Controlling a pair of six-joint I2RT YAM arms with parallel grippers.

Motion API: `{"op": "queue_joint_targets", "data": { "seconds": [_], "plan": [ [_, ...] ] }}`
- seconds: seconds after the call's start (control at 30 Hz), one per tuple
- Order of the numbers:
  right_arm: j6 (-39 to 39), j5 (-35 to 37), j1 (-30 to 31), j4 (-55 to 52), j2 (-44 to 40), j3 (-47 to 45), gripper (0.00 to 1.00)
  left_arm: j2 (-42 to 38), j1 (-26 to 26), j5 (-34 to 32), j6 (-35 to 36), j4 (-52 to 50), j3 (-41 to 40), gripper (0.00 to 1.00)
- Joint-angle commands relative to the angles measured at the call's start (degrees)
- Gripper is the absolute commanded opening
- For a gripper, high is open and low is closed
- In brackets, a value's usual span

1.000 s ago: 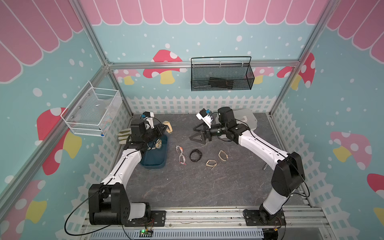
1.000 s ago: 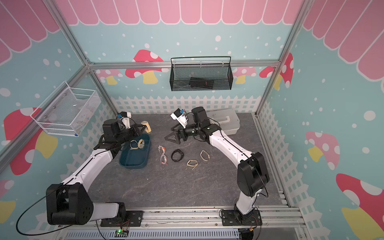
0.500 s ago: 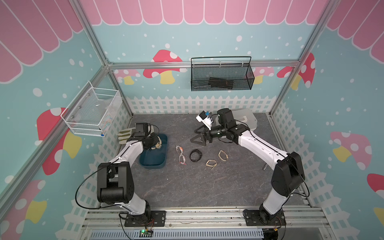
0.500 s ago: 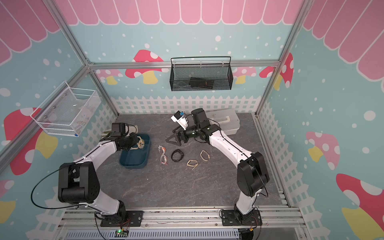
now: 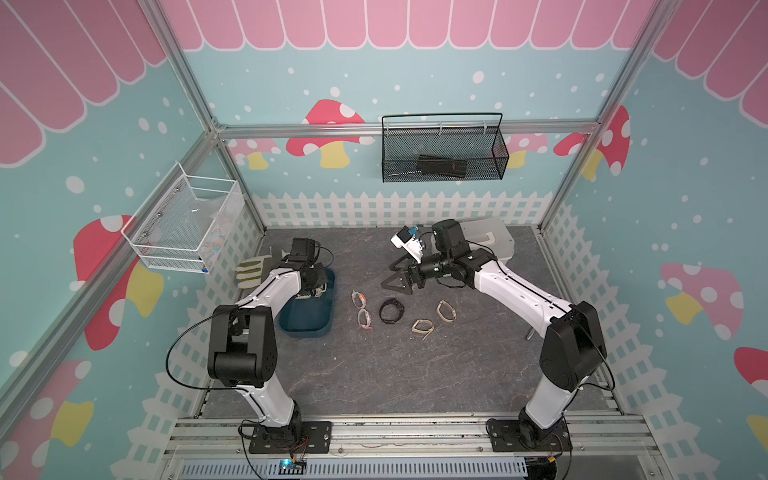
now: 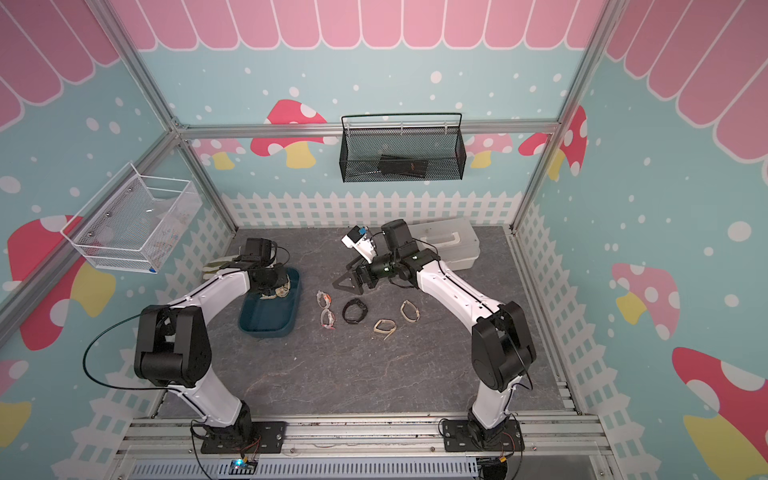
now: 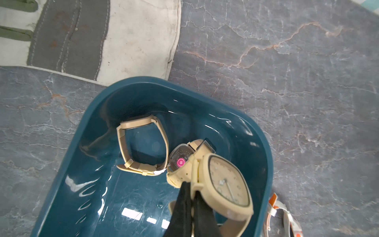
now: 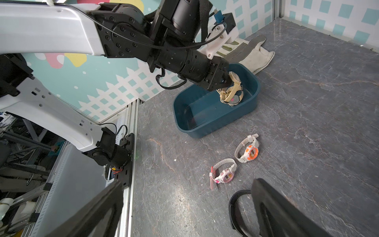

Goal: Put the watch into the storage box
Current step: Place the watch in the storage box.

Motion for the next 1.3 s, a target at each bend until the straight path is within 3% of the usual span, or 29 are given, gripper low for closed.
{"op": "queue_joint_targets", "data": {
  "seconds": [0.0, 0.5, 1.27],
  "plan": [
    [-1.1, 0.1, -0.2, -1.6, 1.1, 0.9, 0.99, 1.9, -0.8, -2.9, 2.5, -1.9, 2.7, 0.00],
    [-1.6, 0.6, -0.1, -3.6, 1.2, 1.8, 0.99, 6.9, -2.5, -4.9, 4.2, -3.0, 6.1, 0.03],
    [-3.0, 1.5, -0.1, -5.3, 0.1, 0.8, 0.99, 7.6, -4.5, -6.8, 5.3, -3.7, 7.3, 0.21]
  ]
}}
